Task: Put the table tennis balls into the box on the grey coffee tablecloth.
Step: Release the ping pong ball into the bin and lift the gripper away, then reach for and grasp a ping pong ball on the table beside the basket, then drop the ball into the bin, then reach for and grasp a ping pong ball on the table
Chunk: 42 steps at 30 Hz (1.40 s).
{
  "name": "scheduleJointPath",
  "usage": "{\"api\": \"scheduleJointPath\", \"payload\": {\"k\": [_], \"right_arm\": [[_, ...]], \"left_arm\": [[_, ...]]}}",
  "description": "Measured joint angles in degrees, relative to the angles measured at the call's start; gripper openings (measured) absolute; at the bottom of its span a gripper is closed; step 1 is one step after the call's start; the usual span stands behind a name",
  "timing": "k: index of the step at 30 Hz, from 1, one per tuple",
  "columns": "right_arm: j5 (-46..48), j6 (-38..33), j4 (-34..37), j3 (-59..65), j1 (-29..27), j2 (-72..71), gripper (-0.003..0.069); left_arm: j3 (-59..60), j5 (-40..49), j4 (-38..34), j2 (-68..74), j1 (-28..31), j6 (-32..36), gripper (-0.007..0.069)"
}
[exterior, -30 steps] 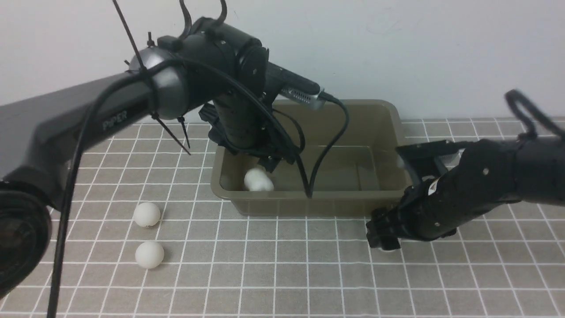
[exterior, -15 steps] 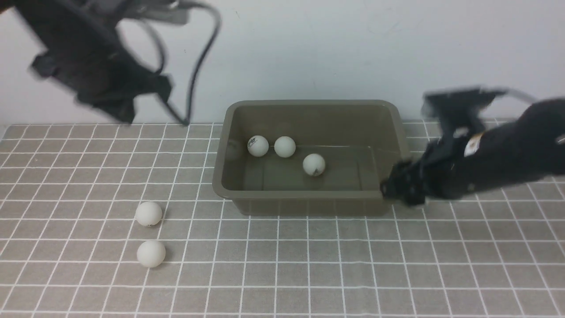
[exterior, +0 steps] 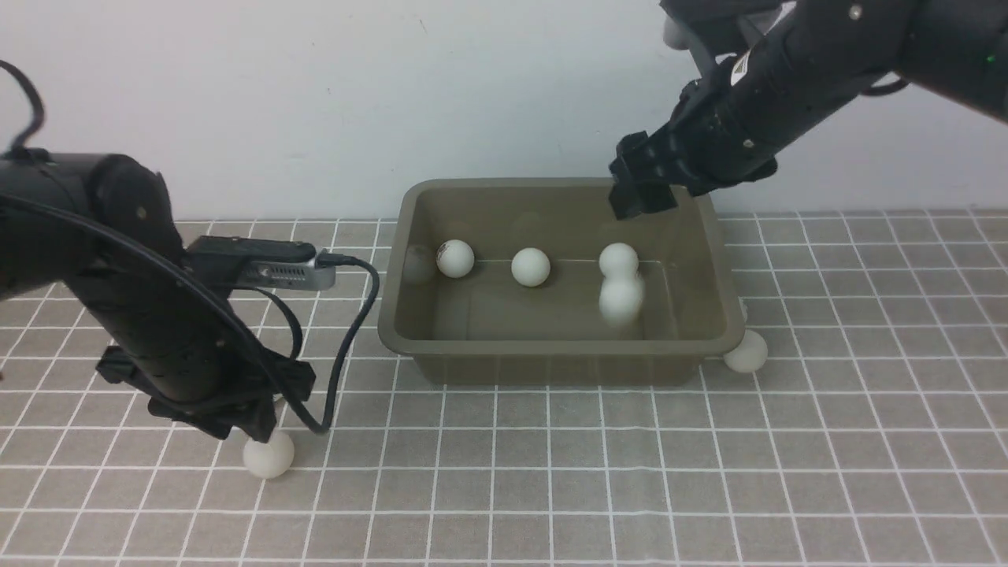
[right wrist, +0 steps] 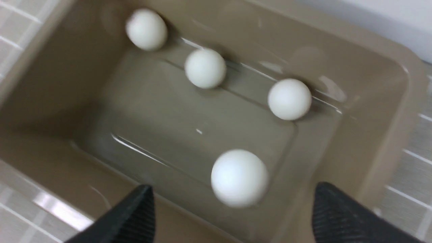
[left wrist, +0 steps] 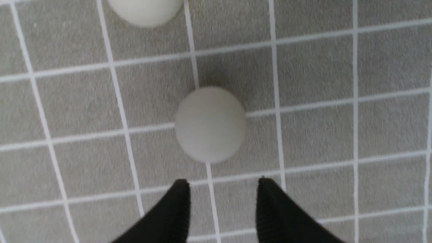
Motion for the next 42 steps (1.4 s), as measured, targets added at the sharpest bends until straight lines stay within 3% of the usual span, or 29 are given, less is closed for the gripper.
{"api": "scheduleJointPath", "payload": {"k": [1,3,5,6,9,11,13,15,16,18,19,21,24,26,28,31,32,34,35,38,39,40,41,42], "right_arm": [[1.28,0.34,-2.27,-0.92,0.00,-0.11,0.0581],[2.45,1.47,-6.22,-1.33,0.00,-1.34,0.0555],[5.49,3.43,-10.75,-1.47,-0.36,-4.35,0.0459],[5.49,3.56,-10.75,-1.47,-0.44,-4.35,0.0459],[10.48,4.77,-14.15,0.23,-4.41,-9.67,0.0249],[10.15,5.86,-14.14,4.70,-9.73,-12.75,0.0106],[8.61,6.57,-12.17,9.85,-14.78,-14.54,0.0032],[6.26,6.30,-7.84,16.23,-19.01,-15.31,0.0004],[6.26,6.22,-7.84,16.23,-19.37,-15.31,0.0002],[0.85,2.21,0.55,24.94,-21.62,-14.59,0.0008],[0.42,1.74,1.16,25.49,-21.62,-14.59,0.0008],[-6.16,-4.99,8.77,31.12,-20.86,-12.31,0.0071],[-11.57,-10.40,14.51,33.16,-19.51,-8.49,0.0183],[-15.05,-13.83,17.23,33.25,-18.23,-5.24,0.0307],[-17.63,-16.19,18.50,32.88,-16.97,-2.26,0.0416],[-19.71,-17.97,19.07,32.25,-15.62,0.52,0.0509],[-21.01,-18.76,19.07,31.51,-14.73,2.25,0.0556],[-22.52,-19.06,19.11,30.87,-14.14,3.30,0.0572],[-23.85,-19.13,19.13,30.35,-13.77,4.29,0.0573],[-25.96,-19.13,19.18,30.12,-13.69,5.24,0.0535],[-26.48,-19.13,19.18,30.12,-13.65,5.58,0.0472],[-26.48,-19.13,19.18,30.12,-13.65,5.66,0.0460],[-26.57,-19.13,19.18,30.12,-13.65,5.95,0.0355],[-26.56,-19.06,19.37,30.05,-13.65,5.97,0.0332]], "left_arm": [[0.00,-1.25,0.10,1.64,0.00,0.00,0.0357],[0.00,-2.56,0.56,3.52,0.00,0.00,0.0425],[0.00,-5.21,1.73,7.41,0.00,0.00,0.0478],[0.00,-5.47,1.73,7.66,0.00,0.00,0.0477],[0.00,-5.58,1.47,10.41,-0.06,0.95,0.0336],[-1.04,-3.86,1.33,10.20,-0.12,1.61,0.0351],[-2.65,-1.46,1.34,9.34,-0.12,1.74,0.0353],[-5.90,0.49,1.22,7.16,-0.16,1.80,0.0353],[-6.83,0.76,1.13,7.16,-0.16,1.80,0.0353],[-13.84,1.98,-0.73,4.21,-0.76,1.80,0.0353],[-14.43,2.07,-1.09,4.10,-0.76,1.80,0.0353],[-22.07,3.19,-3.46,4.34,-1.93,2.17,0.0353],[-27.89,3.84,-4.61,6.94,-3.44,4.37,0.0353],[-31.55,4.30,-4.81,10.37,-4.90,6.04,0.0353],[-34.43,4.55,-4.88,14.46,-6.43,6.26,0.0353],[-36.59,5.61,-4.92,18.47,-7.65,6.26,0.0360],[-38.10,6.92,-4.94,21.35,-8.43,6.26,0.0397],[-39.56,8.12,-4.90,22.78,-8.76,6.26,0.0454],[-41.03,9.40,-4.64,23.49,-8.88,5.80,0.0524],[-43.17,11.88,-2.95,23.24,-8.75,4.16,0.0552],[-44.89,14.17,-0.80,22.50,-8.33,2.60,0.0496],[-45.30,14.72,-0.52,22.34,-8.24,2.48,0.0482],[-46.47,16.20,1.51,20.87,-7.51,1.84,0.0332],[-46.86,16.60,2.57,19.58,-6.73,1.72,0.0239]]}}
